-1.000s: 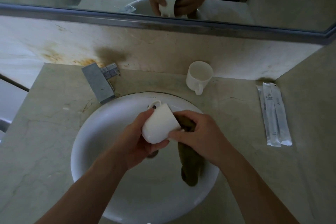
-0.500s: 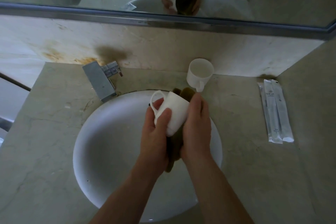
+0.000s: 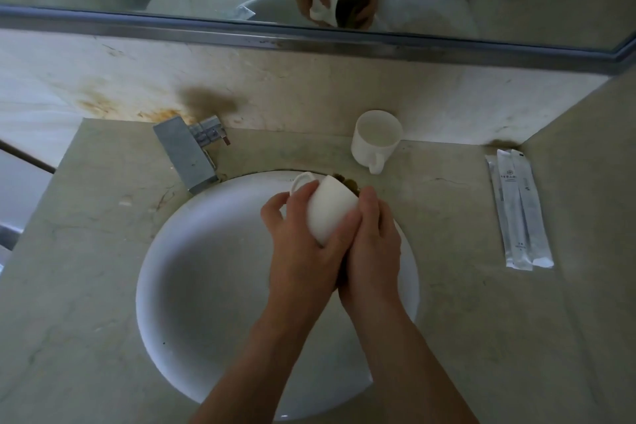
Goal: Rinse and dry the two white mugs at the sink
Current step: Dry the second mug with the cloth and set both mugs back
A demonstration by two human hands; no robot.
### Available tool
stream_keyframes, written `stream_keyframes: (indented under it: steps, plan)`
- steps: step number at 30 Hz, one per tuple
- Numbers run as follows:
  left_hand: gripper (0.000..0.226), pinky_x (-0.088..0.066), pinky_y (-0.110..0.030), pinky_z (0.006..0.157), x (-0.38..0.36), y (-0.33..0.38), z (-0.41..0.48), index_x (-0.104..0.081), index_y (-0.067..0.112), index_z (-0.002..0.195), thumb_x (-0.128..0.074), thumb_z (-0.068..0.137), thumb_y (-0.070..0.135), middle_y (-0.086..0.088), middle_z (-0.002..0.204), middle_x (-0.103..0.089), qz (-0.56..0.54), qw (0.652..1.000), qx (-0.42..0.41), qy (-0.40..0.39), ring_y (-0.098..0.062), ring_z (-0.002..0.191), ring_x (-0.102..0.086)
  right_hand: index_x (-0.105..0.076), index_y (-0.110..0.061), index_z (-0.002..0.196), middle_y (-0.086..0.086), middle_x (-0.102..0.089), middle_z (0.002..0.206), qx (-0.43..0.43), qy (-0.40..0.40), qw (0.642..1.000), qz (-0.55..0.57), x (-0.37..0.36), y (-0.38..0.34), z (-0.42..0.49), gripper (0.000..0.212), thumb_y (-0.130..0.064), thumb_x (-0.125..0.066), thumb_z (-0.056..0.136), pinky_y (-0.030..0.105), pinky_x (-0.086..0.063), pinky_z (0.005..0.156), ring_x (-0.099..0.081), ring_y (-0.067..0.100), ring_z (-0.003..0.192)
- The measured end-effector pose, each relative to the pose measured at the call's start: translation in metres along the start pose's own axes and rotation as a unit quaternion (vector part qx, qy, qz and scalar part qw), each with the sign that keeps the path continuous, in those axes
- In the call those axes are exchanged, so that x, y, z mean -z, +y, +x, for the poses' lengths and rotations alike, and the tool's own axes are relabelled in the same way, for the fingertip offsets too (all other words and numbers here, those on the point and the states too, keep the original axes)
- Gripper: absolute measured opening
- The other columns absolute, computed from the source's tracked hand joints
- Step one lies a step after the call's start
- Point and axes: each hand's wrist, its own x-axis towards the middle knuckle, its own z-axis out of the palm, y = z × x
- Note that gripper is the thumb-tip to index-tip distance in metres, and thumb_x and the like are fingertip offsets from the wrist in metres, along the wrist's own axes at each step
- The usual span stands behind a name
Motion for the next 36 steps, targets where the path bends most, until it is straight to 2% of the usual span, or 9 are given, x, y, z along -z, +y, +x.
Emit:
stream_keyframes:
  steps: [3,8,14,17,20,24,27,32,36]
  plan:
    - [0.069,-0.059,-0.011,0.071,0.007,0.003,0.005,-0.047,0.045,0.137,-0.082,0.078,0.055,0.014,0.132,-0.054,-0.090,0.995,0.042,-0.031,-0.004,0.105,-0.064,-0.073,-0.041,0.107,-0.010,-0.079,0.106,0.015,0.003,1.000,0.003,0.002,-0.002,-0.002,0.033,-0.055,-0.043,0.106,0.051,-0.066,0.088,-0.077,0.014,0.099]
    - [0.068,-0.066,-0.046,0.086,0.014,-0.003,0.004,-0.062,0.038,0.134,-0.080,0.072,0.059,-0.001,0.122,-0.077,-0.326,0.926,0.145,-0.127,-0.024,0.109,-0.077,-0.078,-0.036,0.108,0.006,-0.081,0.107,-0.042,-0.012,0.998,0.051,0.007,-0.010,0.008,0.043,-0.065,-0.048,0.095,0.064,-0.062,0.091,-0.078,0.032,0.103]
    - [0.043,-0.055,-0.019,0.078,0.017,0.003,0.017,-0.054,0.038,0.130,-0.055,0.095,0.063,0.006,0.130,-0.053,-0.013,0.996,0.041,-0.077,-0.007,0.105,-0.061,-0.074,-0.029,0.120,0.009,-0.077,0.114,-0.042,-0.007,0.997,0.071,0.012,-0.001,0.006,0.039,-0.053,-0.047,0.105,0.055,-0.064,0.091,-0.075,0.031,0.107]
    - [0.068,-0.055,-0.019,0.080,0.014,0.003,0.012,-0.040,0.040,0.148,-0.064,0.089,0.065,0.017,0.131,-0.051,0.030,0.996,-0.008,-0.080,0.001,0.104,-0.059,-0.076,-0.029,0.115,0.008,-0.079,0.113,-0.030,-0.008,0.996,0.084,0.006,0.000,0.003,0.039,-0.051,-0.046,0.105,0.062,-0.063,0.092,-0.077,0.031,0.105]
    - [0.085,-0.055,-0.011,0.069,0.016,0.006,0.017,-0.045,0.045,0.132,-0.076,0.061,0.079,0.024,0.117,-0.059,0.025,0.997,-0.019,-0.075,0.001,0.100,-0.064,-0.075,-0.035,0.114,-0.001,-0.079,0.113,0.020,-0.016,0.999,0.048,0.003,0.001,0.001,0.036,-0.048,-0.042,0.109,0.052,-0.065,0.091,-0.076,0.021,0.105]
    - [0.077,-0.065,-0.025,0.073,0.016,0.005,0.020,-0.060,0.034,0.125,-0.086,0.062,0.070,0.010,0.108,-0.074,-0.113,0.989,0.054,-0.083,-0.009,0.097,-0.074,-0.068,-0.044,0.107,-0.008,-0.074,0.107,0.099,-0.002,0.994,-0.037,-0.001,-0.003,0.006,0.035,-0.048,-0.034,0.112,0.032,-0.062,0.083,-0.072,0.004,0.096]
    - [0.076,-0.067,-0.045,0.082,0.019,0.000,0.018,-0.062,0.025,0.130,-0.077,0.067,0.066,-0.006,0.113,-0.078,-0.236,0.961,0.119,-0.086,-0.028,0.103,-0.077,-0.067,-0.043,0.105,-0.005,-0.075,0.108,0.077,0.009,0.996,-0.050,-0.004,-0.009,0.023,0.035,-0.054,-0.034,0.111,0.040,-0.062,0.091,-0.073,0.015,0.104]
    - [0.067,-0.065,-0.036,0.077,0.029,0.001,0.021,-0.064,0.029,0.128,-0.071,0.073,0.066,-0.003,0.111,-0.082,-0.353,0.914,0.153,-0.131,-0.023,0.102,-0.080,-0.077,-0.036,0.113,-0.001,-0.082,0.109,-0.027,-0.030,0.999,0.020,-0.005,-0.011,0.025,0.051,-0.072,-0.045,0.098,0.055,-0.062,0.096,-0.078,0.024,0.105]
    - [0.056,-0.062,-0.041,0.089,0.035,-0.001,0.027,-0.067,0.040,0.118,-0.058,0.077,0.078,0.002,0.111,-0.081,-0.253,0.950,0.140,-0.120,-0.024,0.108,-0.076,-0.077,-0.030,0.108,0.001,-0.083,0.103,-0.025,-0.022,0.998,0.045,-0.004,-0.010,0.018,0.033,-0.057,-0.059,0.101,0.051,-0.067,0.086,-0.079,0.026,0.099]
